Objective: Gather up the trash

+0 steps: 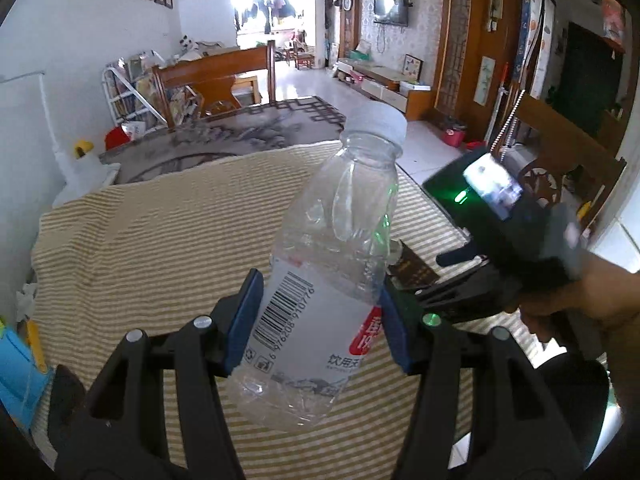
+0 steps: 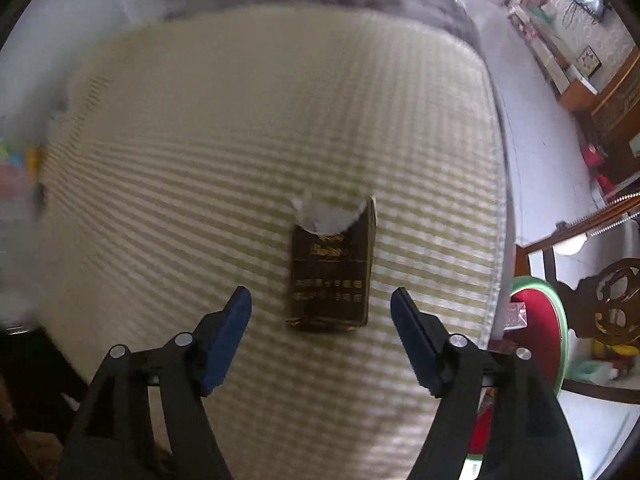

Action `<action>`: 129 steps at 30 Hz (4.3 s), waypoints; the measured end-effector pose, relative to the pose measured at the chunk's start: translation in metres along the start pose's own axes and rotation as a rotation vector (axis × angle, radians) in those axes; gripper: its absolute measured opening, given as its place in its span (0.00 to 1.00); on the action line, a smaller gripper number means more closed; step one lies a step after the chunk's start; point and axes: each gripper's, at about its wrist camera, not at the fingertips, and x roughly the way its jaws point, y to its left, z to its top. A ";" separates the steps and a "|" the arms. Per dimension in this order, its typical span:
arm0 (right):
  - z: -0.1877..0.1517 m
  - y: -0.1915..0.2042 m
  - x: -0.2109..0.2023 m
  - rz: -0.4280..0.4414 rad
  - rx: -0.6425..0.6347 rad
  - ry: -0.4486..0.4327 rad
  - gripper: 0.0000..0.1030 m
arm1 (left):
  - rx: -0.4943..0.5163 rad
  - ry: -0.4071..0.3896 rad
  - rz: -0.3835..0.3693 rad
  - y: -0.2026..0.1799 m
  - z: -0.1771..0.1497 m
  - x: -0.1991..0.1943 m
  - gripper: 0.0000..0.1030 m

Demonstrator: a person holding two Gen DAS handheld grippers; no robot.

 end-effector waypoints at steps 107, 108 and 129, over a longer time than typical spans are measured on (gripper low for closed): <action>-0.119 -0.048 -0.201 -0.100 0.552 -0.765 0.79 | -0.010 -0.173 -0.321 0.009 0.044 -0.001 0.96; -0.114 -0.041 -0.203 -0.092 0.538 -0.783 0.81 | -0.021 -0.209 -0.314 0.021 0.042 -0.007 0.96; -0.030 0.074 -0.124 -0.300 0.369 -0.893 0.93 | -0.170 -0.445 0.056 0.126 0.012 -0.029 0.96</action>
